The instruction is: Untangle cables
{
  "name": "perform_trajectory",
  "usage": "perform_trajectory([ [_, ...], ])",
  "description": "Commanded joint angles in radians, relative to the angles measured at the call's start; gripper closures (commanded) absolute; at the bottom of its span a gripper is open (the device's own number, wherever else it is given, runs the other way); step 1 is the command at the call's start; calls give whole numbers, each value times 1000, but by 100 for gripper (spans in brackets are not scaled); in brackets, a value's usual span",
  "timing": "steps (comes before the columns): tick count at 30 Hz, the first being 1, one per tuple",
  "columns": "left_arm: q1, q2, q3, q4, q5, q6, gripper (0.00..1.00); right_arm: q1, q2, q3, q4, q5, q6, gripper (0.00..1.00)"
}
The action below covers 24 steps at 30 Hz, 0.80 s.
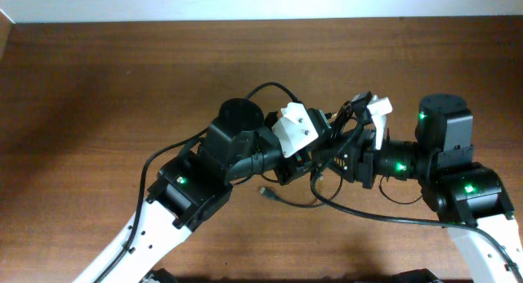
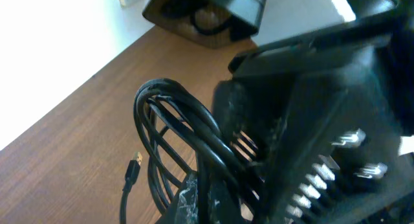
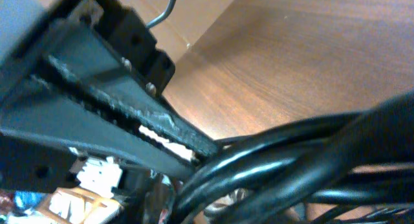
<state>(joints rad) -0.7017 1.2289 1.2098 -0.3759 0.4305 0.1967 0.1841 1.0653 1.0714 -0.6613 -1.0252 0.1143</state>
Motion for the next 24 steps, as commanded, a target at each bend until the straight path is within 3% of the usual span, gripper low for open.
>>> perform_trajectory([
  [1, -5, -4, 17, 28, -74, -67, 100, 8, -2, 10, -37, -23, -27, 96],
  [9, -5, -4, 17, -47, -256, -79, 100, 7, -10, 10, -43, -23, -32, 96],
  [10, -5, -4, 17, -80, -255, -80, 93, 5, -16, 10, -28, -23, -30, 96],
  [11, -5, -4, 17, -110, -250, -80, 79, 5, -21, 10, -11, -23, -29, 96],
  [13, -5, -4, 17, -191, -193, -75, 76, 5, -32, 10, 39, -22, -25, 96],
  [15, -5, -4, 17, -213, -10, -63, 78, 5, -32, 10, 72, -13, 16, 96],
  [18, -5, -4, 17, -205, 201, -15, 74, 5, -32, 10, 92, -11, 25, 96],
  [24, -5, -4, 17, -206, 221, -16, 71, 5, -32, 10, 93, -11, 48, 96],
])
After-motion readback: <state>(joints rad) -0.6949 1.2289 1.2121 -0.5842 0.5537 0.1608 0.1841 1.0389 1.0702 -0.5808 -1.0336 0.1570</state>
